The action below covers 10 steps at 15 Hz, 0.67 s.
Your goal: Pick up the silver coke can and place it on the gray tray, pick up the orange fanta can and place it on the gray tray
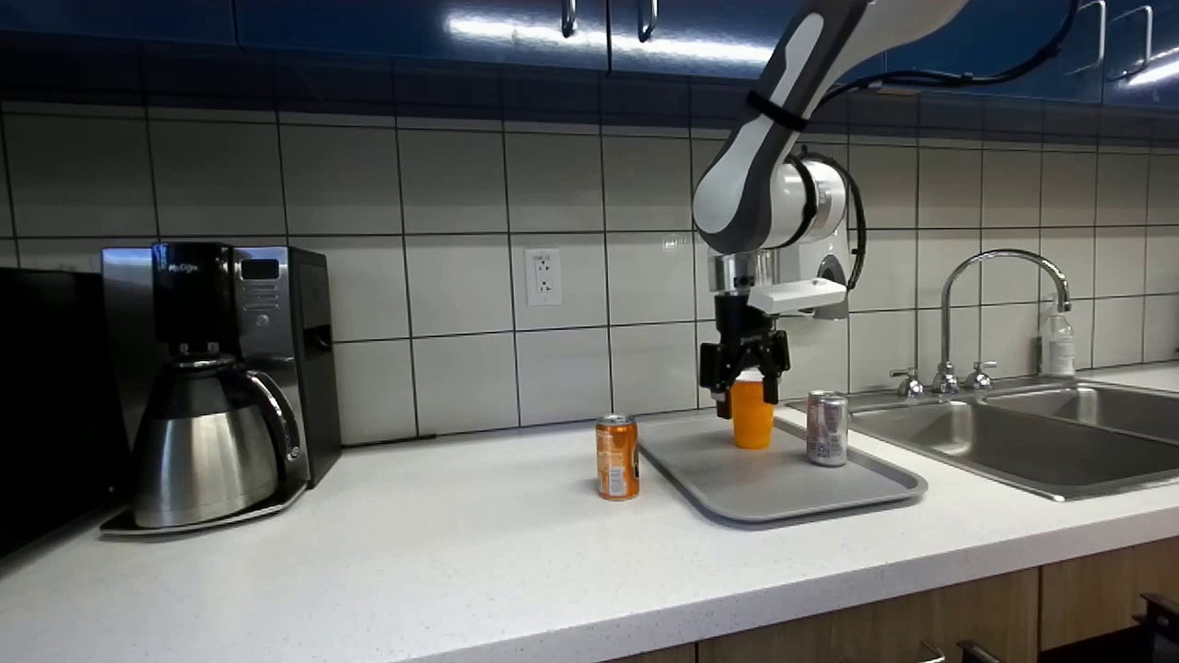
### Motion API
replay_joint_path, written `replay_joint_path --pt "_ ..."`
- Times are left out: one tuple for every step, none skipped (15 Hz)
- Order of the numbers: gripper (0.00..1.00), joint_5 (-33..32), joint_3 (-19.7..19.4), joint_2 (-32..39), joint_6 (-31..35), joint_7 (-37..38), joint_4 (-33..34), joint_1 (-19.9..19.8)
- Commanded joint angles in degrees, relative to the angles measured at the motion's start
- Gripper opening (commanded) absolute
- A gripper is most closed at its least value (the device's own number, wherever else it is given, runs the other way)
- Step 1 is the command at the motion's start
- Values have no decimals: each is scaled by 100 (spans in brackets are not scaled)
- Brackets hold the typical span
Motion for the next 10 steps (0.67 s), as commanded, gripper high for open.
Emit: replay_joint_path --pt "100 -441 59 -164 145 1388 -226 365" --pt "100 -588 66 -170 170 1682 -253 468" --pt "100 -759 64 -168 97 2086 -219 596" --pt "100 -958 62 -158 67 2483 -199 721" --pt "100 -1186 51 -147 82 2940 -180 853" --pt "100 -1329 -105 -143 151 3354 -175 1109" --pt "100 -1444 79 -98 92 3779 -119 1097" --pt "100 -1567 104 -60 107 4198 -87 1226" --pt "100 -1657 146 -12 57 4593 -31 1352" --pt "100 -1712 187 23 34 4958 14 1453"
